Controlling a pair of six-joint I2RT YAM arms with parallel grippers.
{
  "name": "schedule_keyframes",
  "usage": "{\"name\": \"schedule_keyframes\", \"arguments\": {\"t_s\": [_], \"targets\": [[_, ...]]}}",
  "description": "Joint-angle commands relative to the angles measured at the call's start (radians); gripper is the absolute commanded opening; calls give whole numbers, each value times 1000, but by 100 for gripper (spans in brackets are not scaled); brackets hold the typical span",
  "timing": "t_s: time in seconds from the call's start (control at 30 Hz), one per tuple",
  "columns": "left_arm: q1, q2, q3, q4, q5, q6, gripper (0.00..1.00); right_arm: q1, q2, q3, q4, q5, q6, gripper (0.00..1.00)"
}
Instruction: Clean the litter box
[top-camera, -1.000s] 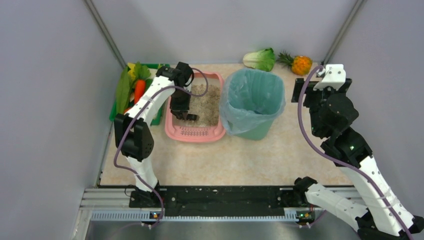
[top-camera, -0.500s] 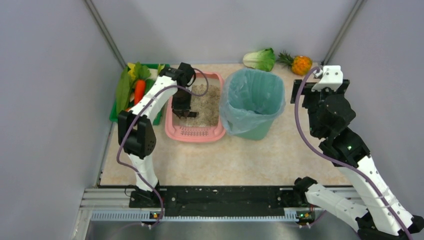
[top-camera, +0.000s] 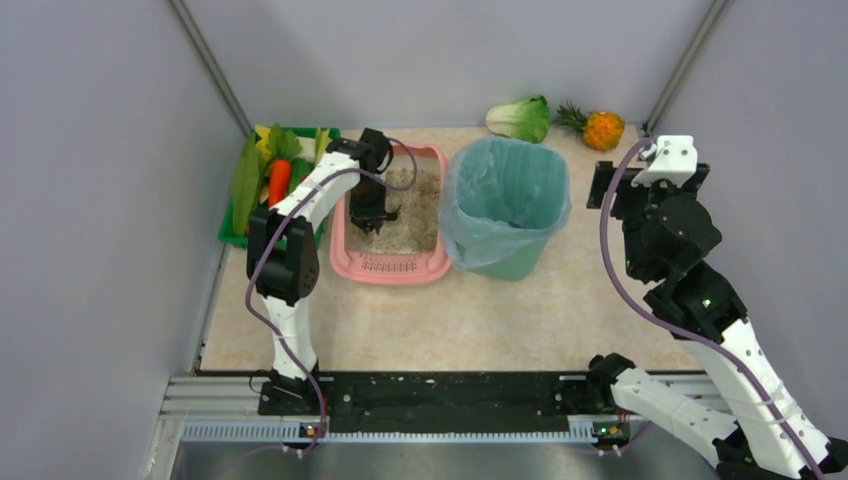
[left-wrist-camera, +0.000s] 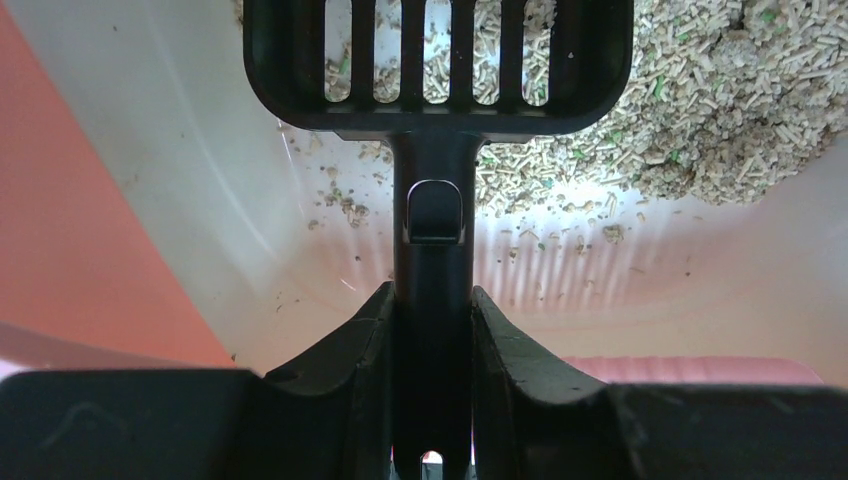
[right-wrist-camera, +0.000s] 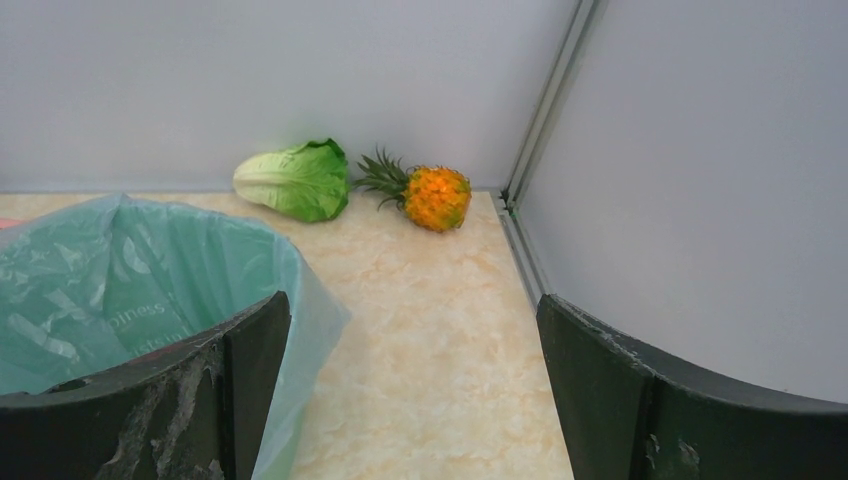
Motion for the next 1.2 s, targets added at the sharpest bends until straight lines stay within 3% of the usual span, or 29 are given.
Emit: {"name": "schedule_keyframes", "arguments": {"t_s": [0.0,0.63,1.17], "targets": [[26,17,-23,119,-18,-24,0,6,-6,-9,14,18,-8,94],[59,47,-121,353,-53,-17,0,6,-3,-30,20,21,-10,94],[59,-210,-346,585,32,-6,0,6,-24,-18,10,2,19,94]]}}
